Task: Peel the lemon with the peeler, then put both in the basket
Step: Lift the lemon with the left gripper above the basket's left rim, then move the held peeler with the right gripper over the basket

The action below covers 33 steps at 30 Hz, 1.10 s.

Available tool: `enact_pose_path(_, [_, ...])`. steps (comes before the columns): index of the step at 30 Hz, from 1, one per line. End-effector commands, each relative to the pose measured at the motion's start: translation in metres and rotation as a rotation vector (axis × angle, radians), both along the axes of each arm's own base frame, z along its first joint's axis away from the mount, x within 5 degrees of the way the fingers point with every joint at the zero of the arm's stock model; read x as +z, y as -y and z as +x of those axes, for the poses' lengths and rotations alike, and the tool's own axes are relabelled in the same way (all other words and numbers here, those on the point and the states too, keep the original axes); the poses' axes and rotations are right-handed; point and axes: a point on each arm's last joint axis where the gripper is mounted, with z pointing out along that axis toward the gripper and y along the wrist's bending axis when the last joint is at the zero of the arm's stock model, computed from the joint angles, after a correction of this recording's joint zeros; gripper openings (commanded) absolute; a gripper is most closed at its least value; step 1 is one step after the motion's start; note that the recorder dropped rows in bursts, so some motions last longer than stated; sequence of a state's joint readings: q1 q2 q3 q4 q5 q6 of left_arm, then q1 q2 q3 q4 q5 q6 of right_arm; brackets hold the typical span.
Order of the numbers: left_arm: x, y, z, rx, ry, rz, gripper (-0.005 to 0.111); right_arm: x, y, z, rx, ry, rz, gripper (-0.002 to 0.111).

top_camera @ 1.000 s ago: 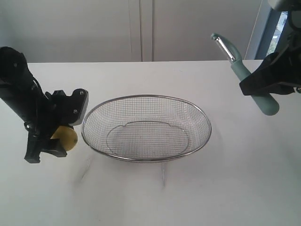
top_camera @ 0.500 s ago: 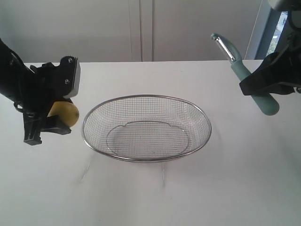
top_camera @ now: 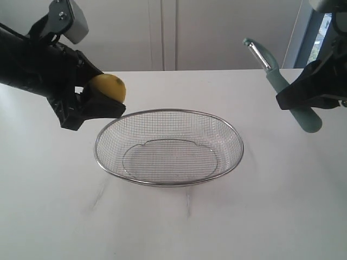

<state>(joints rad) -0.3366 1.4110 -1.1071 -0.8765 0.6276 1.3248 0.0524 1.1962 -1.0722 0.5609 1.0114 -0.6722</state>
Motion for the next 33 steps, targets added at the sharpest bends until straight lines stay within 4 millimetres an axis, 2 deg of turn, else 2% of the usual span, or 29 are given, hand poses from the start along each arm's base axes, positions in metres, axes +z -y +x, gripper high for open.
enact_pose_path(1, [0.0092, 0.0069, -0.01, -0.035, -0.085, -0.126, 0.004, -0.0003, 0.0008, -0.0006, -0.004, 0.008, 0.0, 0.0])
enact_pose_path(9, [0.0126, 0.0096, -0.0123, -0.048, -0.118, -0.18, 0.004, -0.0004, 0.0008, -0.0008, -0.003, 0.007, 0.0, 0.0])
enact_pose_path(15, [0.0125, 0.0098, -0.0131, -0.055, -0.123, -0.18, 0.004, -0.0003, 0.0008, -0.0006, -0.004, 0.008, 0.0, 0.0])
enact_pose_path(19, [0.0122, 0.01, -0.0146, -0.07, -0.131, -0.177, 0.0, -0.0003, 0.0008, -0.0006, -0.004, 0.008, 0.0, 0.0])
enact_pose_path(33, [0.0122, 0.0093, -0.0118, -0.053, -0.098, -0.169, 0.0, -0.0002, 0.0005, 0.0011, -0.025, 0.02, 0.019, 0.0])
